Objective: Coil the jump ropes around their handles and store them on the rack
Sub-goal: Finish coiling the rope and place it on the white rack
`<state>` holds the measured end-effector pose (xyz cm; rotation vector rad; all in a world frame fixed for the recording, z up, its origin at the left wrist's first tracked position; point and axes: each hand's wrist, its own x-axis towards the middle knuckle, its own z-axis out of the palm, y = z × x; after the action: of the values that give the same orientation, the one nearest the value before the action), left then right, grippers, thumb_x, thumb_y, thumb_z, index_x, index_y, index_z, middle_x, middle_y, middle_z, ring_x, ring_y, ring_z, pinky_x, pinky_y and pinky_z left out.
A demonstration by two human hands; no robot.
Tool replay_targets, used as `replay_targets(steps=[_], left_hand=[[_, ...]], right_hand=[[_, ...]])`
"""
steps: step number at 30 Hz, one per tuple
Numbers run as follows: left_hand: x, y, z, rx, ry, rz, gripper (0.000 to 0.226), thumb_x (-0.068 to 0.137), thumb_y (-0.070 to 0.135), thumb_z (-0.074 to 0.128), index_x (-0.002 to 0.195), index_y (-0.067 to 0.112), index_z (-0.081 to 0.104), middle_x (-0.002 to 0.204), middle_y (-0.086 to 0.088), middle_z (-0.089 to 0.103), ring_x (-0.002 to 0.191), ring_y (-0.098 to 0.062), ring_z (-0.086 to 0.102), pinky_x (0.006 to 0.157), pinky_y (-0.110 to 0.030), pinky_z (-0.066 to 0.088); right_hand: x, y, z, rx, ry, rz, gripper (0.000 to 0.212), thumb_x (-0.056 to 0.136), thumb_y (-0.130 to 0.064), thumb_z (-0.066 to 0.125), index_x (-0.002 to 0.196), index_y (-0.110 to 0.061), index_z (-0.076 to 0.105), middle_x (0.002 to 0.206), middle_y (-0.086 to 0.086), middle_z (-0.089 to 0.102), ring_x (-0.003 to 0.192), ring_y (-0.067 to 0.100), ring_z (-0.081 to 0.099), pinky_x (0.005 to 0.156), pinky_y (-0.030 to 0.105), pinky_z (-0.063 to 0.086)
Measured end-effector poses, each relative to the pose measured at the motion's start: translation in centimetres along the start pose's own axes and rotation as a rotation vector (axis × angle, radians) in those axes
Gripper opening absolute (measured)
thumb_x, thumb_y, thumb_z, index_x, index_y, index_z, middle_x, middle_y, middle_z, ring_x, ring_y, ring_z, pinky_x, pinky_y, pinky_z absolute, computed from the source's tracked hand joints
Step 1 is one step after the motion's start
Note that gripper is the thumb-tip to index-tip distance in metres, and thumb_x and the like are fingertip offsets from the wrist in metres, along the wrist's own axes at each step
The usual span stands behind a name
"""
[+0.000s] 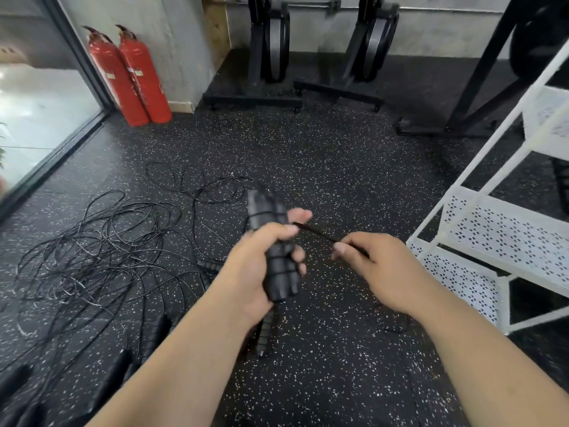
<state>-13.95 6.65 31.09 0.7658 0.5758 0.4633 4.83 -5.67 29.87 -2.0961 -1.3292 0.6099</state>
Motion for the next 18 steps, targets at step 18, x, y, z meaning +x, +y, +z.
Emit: replay_targets(steps=[18], left_hand=[[-0.3,-1.5,0.9,-0.044,-0.005,-0.041,0.042,0.068,0.020,0.086,0.109,0.027,0.083,0.118,-0.016,0.064,0.065,-0.017,0.056,0.065,-0.035,0.052]], right_hand=[[0.1,-0.3,1.1,0.045,0.126,-0.001,0.028,0.108,-0.045,0.052,0.087,-0.035,0.067,0.060,-0.012,0.061,0.050,0.005,0.047,0.053,0.028,0.038]])
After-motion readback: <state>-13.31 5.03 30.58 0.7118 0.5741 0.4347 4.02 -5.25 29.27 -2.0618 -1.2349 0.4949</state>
